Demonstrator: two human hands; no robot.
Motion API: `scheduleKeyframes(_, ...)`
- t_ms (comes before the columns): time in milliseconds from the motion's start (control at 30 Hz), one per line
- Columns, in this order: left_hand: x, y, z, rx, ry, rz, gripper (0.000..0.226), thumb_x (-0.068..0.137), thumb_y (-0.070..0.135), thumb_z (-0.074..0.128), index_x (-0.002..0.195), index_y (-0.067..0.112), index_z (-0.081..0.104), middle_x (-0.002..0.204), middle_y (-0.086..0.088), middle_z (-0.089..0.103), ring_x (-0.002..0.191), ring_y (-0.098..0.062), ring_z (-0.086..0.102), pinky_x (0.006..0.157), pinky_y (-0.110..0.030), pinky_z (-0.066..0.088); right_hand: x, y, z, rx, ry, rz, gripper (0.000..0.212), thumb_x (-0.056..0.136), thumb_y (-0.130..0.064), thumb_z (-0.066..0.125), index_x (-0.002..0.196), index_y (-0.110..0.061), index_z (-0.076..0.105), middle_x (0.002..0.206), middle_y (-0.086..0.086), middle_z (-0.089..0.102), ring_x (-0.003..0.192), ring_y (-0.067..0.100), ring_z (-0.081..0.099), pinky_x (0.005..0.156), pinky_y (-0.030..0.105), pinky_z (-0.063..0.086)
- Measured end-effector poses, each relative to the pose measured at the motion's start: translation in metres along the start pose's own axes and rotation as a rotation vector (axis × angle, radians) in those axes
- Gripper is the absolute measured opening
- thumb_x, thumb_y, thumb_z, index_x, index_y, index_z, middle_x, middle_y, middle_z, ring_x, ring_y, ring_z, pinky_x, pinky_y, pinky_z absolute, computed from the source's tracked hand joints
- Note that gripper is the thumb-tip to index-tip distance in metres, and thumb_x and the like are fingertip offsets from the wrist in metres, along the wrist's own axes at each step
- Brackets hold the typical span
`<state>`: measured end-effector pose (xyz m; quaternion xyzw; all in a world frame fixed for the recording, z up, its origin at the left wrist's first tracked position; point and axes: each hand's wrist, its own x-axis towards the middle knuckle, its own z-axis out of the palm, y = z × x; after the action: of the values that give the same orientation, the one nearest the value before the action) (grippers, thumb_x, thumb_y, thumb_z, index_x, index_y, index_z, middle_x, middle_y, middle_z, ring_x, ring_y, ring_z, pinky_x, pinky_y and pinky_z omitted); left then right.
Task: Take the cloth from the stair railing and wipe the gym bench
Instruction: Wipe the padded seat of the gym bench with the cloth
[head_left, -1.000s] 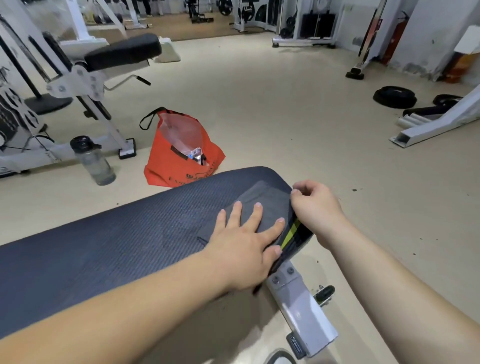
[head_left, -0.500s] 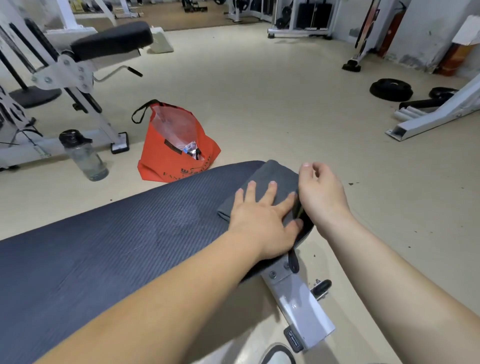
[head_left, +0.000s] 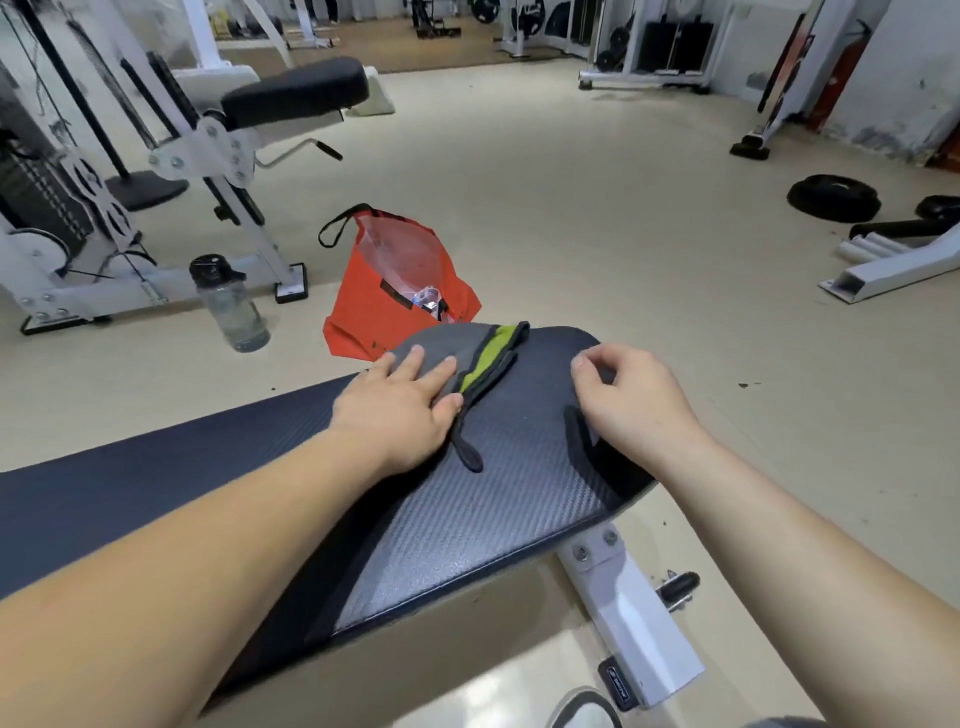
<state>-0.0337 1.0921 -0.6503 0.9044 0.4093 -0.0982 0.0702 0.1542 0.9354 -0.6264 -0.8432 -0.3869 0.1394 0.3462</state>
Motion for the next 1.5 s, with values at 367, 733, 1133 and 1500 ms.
scheduleKeyframes(367, -0.133, -0.025, 0.024, 0.03, 0.045, 0.212, 0.066, 0.092, 0.07, 0.002, 0.156, 0.054, 0.003, 0.17, 0.014, -0.001, 0.158, -0.017, -0.001, 0.128, -0.041, 0.008, -0.016, -0.061, 0.041, -0.065, -0.172, -0.295, 0.03, 0.099, -0.035, 0.054, 0.121, -0.025, 0.073, 0.124, -0.009, 0.074, 0.119, 0.014, 0.065, 0.102, 0.034, 0.05)
scheduleKeyframes(733, -0.143, 0.036, 0.033, 0.011, 0.047, 0.169, 0.061, 0.102, 0.061, 0.018, 0.159, 0.044, 0.005, 0.172, 0.004, -0.001, 0.157, -0.033, -0.006, 0.126, -0.052, 0.0, -0.021, -0.063, 0.038, -0.071, -0.176, -0.338, 0.036, 0.102, -0.025, 0.054, 0.135, -0.021, 0.066, 0.136, -0.006, 0.069, 0.131, 0.012, 0.058, 0.104, 0.022, 0.039)
scheduleKeyframes(1133, -0.147, 0.0, 0.032, -0.087, 0.022, -0.142, 0.068, 0.099, 0.066, 0.012, 0.161, 0.039, 0.0, 0.172, -0.001, -0.006, 0.157, -0.034, -0.007, 0.126, -0.051, 0.008, -0.058, -0.078, 0.056, -0.197, -0.47, -0.541, 0.05, 0.101, -0.026, 0.056, 0.15, -0.019, 0.052, 0.159, 0.0, 0.046, 0.149, 0.014, 0.037, 0.119, 0.024, 0.026)
scheduleKeyframes(1500, -0.238, -0.129, 0.021, -0.288, 0.185, -0.191, 0.049, 0.099, 0.038, 0.054, 0.147, 0.034, 0.048, 0.167, 0.005, 0.028, 0.152, -0.017, 0.027, 0.118, -0.036, 0.036, -0.1, -0.119, 0.132, -0.694, -0.744, -0.474, 0.075, 0.102, -0.064, 0.018, 0.163, -0.033, -0.013, 0.169, 0.001, -0.031, 0.153, 0.031, -0.033, 0.124, 0.059, -0.013)
